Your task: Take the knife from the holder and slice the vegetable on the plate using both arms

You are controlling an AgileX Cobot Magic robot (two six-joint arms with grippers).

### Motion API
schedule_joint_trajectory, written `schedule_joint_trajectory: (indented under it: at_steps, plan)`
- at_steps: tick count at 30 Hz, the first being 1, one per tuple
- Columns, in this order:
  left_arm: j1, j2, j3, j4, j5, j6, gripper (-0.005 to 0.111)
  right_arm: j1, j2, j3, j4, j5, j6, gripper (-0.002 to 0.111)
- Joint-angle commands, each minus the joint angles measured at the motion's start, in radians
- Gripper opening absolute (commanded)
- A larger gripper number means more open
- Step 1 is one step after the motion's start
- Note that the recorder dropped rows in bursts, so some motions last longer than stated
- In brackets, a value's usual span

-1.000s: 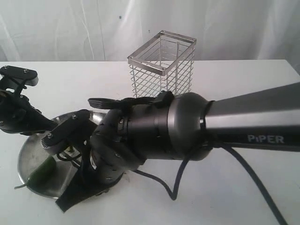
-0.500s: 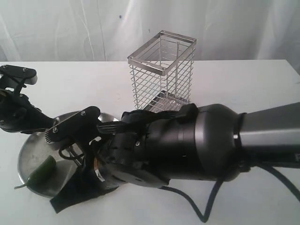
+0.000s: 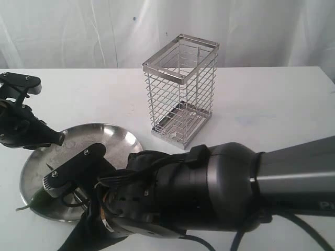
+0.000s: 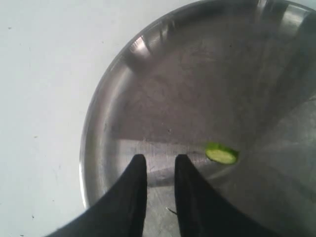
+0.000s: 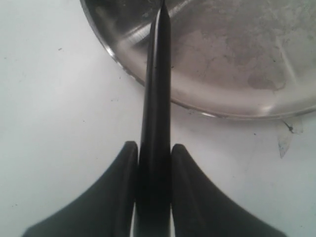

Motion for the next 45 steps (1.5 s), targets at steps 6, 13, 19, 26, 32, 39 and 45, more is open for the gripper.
schedule_joint_trajectory:
  at_steps: [6,13,19,26,32,39,45]
  plan:
    - [0.0,-0.012,-0.002,-0.011,0.012,-0.01,0.027,0.001,0.015,0.006,-0.017,-0.024,0.005,0.0]
    - [0.0,-0.012,-0.002,-0.022,0.024,-0.01,0.027,0.001,0.017,0.006,-0.024,-0.024,0.005,0.0]
    - [0.0,-0.012,-0.002,-0.04,0.029,-0.01,0.027,0.001,0.021,0.006,-0.024,-0.027,0.005,0.0]
    - [0.0,-0.012,-0.002,-0.04,0.036,-0.01,0.027,0.001,0.021,0.006,-0.028,-0.027,0.003,0.0]
    - [0.0,-0.018,-0.002,-0.042,0.063,-0.01,0.024,0.001,0.029,0.006,-0.031,-0.027,0.003,0.0]
    - [0.0,-0.087,-0.013,-0.04,0.166,0.044,0.0,0.001,0.031,0.006,-0.031,-0.024,0.003,0.0]
    - [0.0,-0.106,-0.068,-0.13,0.367,0.17,0.0,0.001,0.031,0.006,-0.031,-0.026,0.003,0.0]
